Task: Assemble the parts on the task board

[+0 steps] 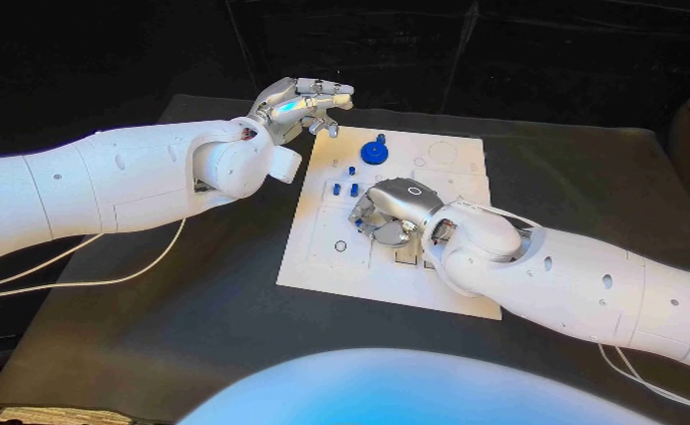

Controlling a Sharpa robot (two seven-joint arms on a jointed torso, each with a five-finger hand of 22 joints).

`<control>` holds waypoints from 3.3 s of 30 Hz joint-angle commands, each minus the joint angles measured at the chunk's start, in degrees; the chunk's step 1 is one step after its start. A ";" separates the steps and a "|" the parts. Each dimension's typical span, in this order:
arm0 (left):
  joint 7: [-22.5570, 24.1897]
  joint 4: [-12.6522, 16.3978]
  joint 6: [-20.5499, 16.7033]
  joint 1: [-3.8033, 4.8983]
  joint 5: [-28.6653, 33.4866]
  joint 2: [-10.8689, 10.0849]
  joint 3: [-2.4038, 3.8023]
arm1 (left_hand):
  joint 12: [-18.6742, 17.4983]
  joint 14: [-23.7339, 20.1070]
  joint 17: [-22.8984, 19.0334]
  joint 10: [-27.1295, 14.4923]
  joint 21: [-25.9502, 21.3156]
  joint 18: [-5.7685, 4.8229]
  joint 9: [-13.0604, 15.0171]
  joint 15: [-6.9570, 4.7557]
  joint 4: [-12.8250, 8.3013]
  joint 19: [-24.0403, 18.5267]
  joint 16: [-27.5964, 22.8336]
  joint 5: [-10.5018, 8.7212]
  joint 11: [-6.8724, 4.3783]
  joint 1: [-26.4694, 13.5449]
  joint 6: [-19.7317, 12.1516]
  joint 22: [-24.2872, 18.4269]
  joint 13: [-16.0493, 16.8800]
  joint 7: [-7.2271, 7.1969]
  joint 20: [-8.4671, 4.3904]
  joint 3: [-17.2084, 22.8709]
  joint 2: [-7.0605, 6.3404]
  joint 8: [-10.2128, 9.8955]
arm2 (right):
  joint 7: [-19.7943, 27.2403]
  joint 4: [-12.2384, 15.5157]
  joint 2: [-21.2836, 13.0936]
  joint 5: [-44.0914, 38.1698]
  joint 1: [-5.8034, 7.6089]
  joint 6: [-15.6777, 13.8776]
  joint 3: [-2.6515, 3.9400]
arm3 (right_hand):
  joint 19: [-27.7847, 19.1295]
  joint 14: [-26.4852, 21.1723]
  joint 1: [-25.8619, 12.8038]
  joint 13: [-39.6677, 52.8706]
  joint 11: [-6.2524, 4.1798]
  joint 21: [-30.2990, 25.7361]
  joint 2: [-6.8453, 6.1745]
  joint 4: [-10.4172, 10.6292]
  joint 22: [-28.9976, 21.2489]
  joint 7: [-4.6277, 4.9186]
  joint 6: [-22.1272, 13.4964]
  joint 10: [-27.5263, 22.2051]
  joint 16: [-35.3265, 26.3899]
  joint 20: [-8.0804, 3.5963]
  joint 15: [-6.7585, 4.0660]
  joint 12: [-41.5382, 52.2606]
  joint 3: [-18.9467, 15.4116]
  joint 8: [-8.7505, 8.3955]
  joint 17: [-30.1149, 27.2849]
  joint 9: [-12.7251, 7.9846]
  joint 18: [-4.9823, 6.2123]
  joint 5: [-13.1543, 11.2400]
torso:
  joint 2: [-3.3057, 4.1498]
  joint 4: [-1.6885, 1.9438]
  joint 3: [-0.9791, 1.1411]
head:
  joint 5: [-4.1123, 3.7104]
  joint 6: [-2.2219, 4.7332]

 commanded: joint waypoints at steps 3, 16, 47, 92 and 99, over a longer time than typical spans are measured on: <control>0.32 -0.04 0.74 0.07 -0.10 0.03 0.04 | 0.24 -0.40 -0.05 -0.44 -0.33 0.74 -0.06 0.15 -0.10 0.05 -0.32 -0.08 -0.13 -0.50 -0.42 -0.07 -0.08 0.12 0.19 -0.28 -0.02 -0.28 | 0.05 0.38 -0.25 -0.90 -0.12 1.44 -0.11 | -0.41 0.46 -0.21 0.08 -0.09 0.25 -0.81 0.08 0.04 -0.03 0.32 0.36 0.34 -0.11 0.27 0.30 0.29 0.37 0.06 0.04 -0.40 -0.18 | -0.02 -0.03 0.01 | 0.10 -0.13; 0.27 -0.30 0.74 0.07 -0.10 0.10 0.04 | 0.24 -0.41 -0.04 -0.51 -0.37 0.73 -0.06 0.18 -0.08 0.05 -0.30 -0.08 -0.10 -0.52 -0.47 -0.10 -0.08 0.15 0.21 -0.35 -0.01 -0.31 | -0.15 0.68 -0.62 -0.96 -0.14 1.24 -0.12 | -0.46 0.41 -0.47 0.06 -0.08 0.17 -1.31 0.33 -0.10 -0.03 0.26 0.30 0.25 -0.12 0.27 0.26 0.18 0.31 -0.20 0.03 -0.39 -0.30 | 0.01 0.01 -0.01 | 0.01 -0.15; 0.09 -0.83 0.66 0.03 -0.10 0.14 0.04 | 0.26 -0.52 -0.20 -0.76 -0.52 0.72 -0.06 0.24 -0.12 0.06 -0.34 -0.07 -0.05 -0.42 -0.66 -0.21 -0.10 0.19 0.26 -0.53 0.09 -0.38 | 1.88 3.49 -3.53 4.45 -0.23 -8.19 -0.08 | -2.02 -0.39 -1.01 0.03 1.79 -1.86 -5.54 3.03 -3.04 1.28 -4.77 -8.58 -0.28 1.35 1.82 0.91 -1.60 0.03 -2.07 -0.27 0.09 0.26 | -0.05 -0.04 0.00 | -0.57 0.26; -0.95 -1.13 2.25 -0.42 -0.10 -0.05 0.03 | 0.77 -0.64 -0.37 -0.36 -0.75 0.76 0.02 0.21 -0.30 0.14 -0.31 -0.08 -0.11 -0.07 -0.47 -0.39 0.06 0.21 0.27 -0.83 0.31 -0.22 | -5.62 3.66 -13.67 6.53 6.91 10.07 1.24 | -0.73 0.05 4.48 0.13 0.57 -1.67 -3.67 9.55 -2.73 -0.13 -7.53 -9.91 0.01 1.03 1.15 7.93 -17.03 0.41 -2.82 -0.02 -0.17 -8.92 | 0.02 -0.25 -0.03 | -3.29 2.81; -1.03 -1.16 2.27 -0.45 -0.10 -0.01 0.03 | 0.77 -0.64 -0.37 -0.36 -0.75 0.76 0.02 0.21 -0.30 0.14 -0.31 -0.08 -0.11 -0.07 -0.47 -0.39 0.06 0.21 0.27 -0.83 0.31 -0.22 | -4.81 3.23 -13.23 7.39 6.90 10.75 1.23 | 0.29 0.70 5.72 -0.03 -0.21 -0.26 -0.90 10.50 -0.82 -0.55 -5.42 -5.28 1.32 0.64 0.60 8.96 -15.37 0.67 -1.00 0.05 -0.49 -8.82 | -0.05 -0.20 -0.04 | -3.43 2.69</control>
